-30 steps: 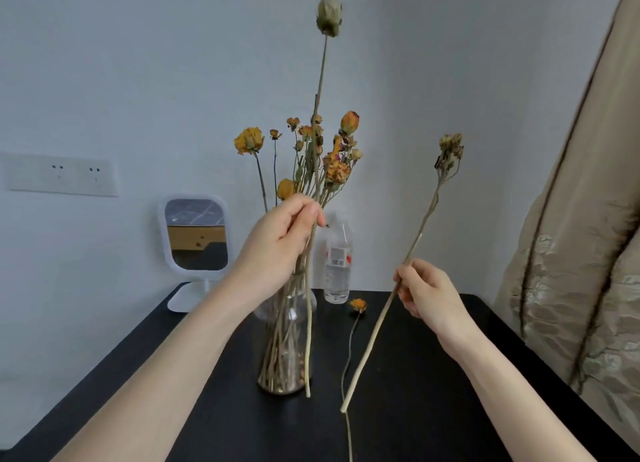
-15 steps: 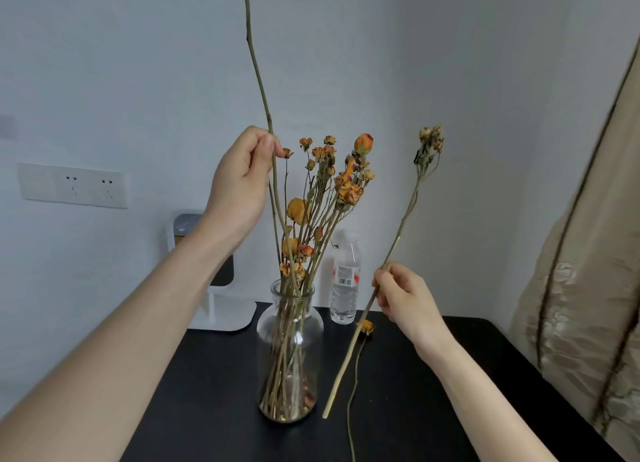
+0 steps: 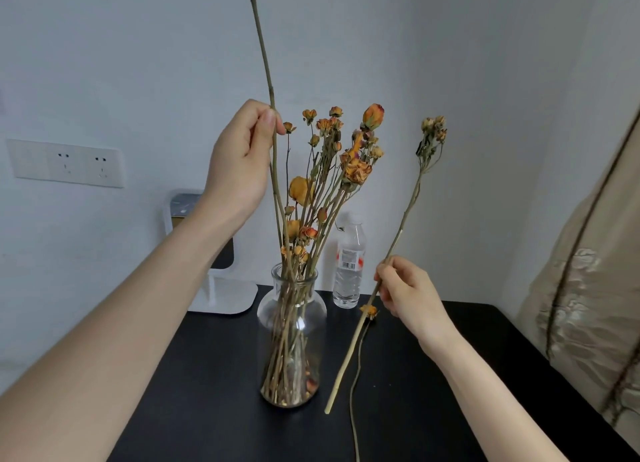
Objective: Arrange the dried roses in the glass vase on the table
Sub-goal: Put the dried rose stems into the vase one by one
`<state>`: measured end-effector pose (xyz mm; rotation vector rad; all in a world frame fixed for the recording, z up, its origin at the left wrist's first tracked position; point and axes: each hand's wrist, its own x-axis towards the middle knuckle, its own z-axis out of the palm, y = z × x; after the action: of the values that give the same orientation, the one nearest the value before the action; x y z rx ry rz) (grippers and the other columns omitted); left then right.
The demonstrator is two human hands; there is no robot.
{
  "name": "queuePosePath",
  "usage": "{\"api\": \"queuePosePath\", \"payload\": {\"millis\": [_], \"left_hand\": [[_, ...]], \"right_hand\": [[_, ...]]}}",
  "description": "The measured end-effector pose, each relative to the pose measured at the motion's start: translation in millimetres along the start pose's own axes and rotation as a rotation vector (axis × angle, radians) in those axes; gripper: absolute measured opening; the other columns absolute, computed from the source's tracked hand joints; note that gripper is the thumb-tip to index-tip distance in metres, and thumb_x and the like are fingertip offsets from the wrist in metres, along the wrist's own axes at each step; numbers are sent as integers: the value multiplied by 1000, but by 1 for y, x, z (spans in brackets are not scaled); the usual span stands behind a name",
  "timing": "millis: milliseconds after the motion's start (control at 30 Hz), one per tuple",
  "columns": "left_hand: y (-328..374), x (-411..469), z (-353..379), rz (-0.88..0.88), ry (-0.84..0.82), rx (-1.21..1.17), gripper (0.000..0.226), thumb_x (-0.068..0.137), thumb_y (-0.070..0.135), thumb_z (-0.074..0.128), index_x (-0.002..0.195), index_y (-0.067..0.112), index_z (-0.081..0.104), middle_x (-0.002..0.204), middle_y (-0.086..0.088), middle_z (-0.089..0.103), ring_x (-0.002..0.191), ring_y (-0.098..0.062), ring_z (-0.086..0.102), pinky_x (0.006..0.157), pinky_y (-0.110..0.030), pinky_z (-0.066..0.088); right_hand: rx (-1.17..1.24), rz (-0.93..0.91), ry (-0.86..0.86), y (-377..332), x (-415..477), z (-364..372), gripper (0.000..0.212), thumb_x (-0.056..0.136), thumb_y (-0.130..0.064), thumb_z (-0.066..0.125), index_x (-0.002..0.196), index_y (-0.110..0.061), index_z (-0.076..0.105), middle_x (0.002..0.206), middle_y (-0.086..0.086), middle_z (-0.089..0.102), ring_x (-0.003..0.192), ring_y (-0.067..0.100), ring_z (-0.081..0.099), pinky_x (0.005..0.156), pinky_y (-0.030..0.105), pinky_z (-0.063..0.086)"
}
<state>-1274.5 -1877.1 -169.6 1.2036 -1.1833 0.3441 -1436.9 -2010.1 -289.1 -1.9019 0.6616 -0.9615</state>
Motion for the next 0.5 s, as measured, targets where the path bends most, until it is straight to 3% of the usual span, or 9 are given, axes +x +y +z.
{"api": "queuePosePath", "payload": {"millis": [300, 500], "left_hand": [[-20, -16, 9, 5, -34, 100, 25, 99, 25, 35, 80, 29, 50, 61, 8, 40, 51, -6, 35, 49, -23, 30], [-33, -41, 10, 50, -119, 271, 17, 97, 21, 42, 89, 20, 57, 63, 13, 50, 58, 5, 49, 53, -9, 37]], "right_hand": [[-8, 33, -6, 11, 0, 3, 25, 96, -23, 44, 81, -6, 54, 57, -1, 46, 42, 2, 41, 42, 10, 35], [-3, 42, -17, 16, -1, 5, 24, 96, -22, 45, 80, -8, 54, 57, -2, 46, 41, 0, 42, 41, 8, 35]]}}
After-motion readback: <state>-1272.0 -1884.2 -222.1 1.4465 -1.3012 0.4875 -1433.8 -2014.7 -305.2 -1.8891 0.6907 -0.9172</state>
